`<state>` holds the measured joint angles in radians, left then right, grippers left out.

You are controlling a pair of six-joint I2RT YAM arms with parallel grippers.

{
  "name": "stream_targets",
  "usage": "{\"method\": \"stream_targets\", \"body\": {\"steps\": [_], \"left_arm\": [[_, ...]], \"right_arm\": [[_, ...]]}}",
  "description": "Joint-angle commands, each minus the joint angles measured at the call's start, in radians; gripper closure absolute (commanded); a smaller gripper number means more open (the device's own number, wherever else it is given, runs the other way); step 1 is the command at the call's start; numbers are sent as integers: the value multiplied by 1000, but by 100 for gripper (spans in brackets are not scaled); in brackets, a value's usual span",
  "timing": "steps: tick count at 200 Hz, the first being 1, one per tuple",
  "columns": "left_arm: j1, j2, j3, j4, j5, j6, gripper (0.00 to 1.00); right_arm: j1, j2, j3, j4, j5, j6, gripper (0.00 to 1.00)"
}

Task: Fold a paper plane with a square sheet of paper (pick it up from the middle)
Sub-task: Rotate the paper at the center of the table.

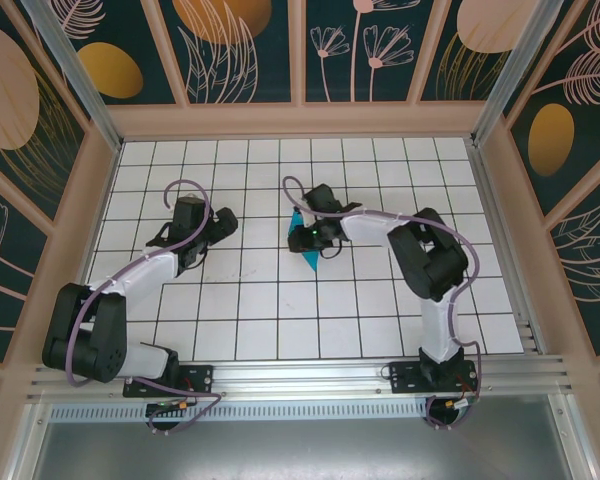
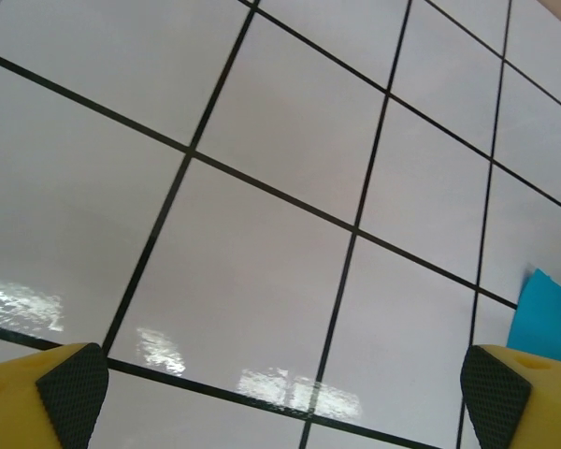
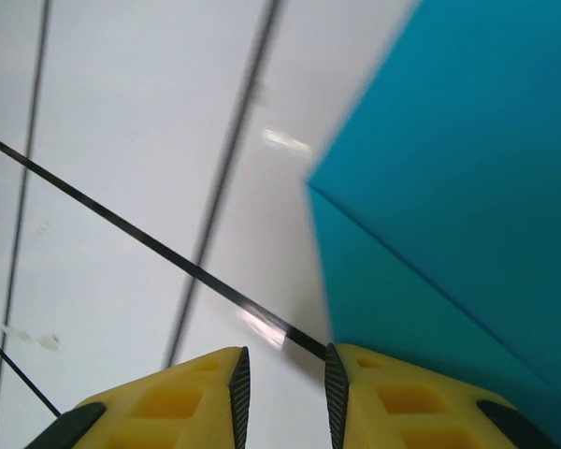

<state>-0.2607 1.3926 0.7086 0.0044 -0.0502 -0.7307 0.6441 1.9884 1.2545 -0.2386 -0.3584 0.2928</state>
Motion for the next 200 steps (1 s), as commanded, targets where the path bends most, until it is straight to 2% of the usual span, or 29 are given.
{"method": "stream_targets", "body": {"steps": [1,31,72,107,141,165,180,200], "left_arm": [[6,14,1,63,89,10,2],[5,43,2,103,177,1,2],[5,64,7,126,215,-6,2],[5,65,2,131,228,-7,2],[5,75,-2,143,256,-6,2],[5,80,-1,151,283,-3,1],[5,80,-4,163,303,-3,1],[5,84,-13,189,339,-14,2]], "right_arm": [[2,-110,-22,-1,51,47,69],[42,-94,-23,59,193,332,70],[81,51,127,-12,333,459,70],[81,120,184,-49,341,438,71],[82,132,161,-62,256,357,71],[83,85,81,-64,155,188,71],[77,32,20,-80,148,82,71],[45,-57,-39,-56,153,59,71]]}}
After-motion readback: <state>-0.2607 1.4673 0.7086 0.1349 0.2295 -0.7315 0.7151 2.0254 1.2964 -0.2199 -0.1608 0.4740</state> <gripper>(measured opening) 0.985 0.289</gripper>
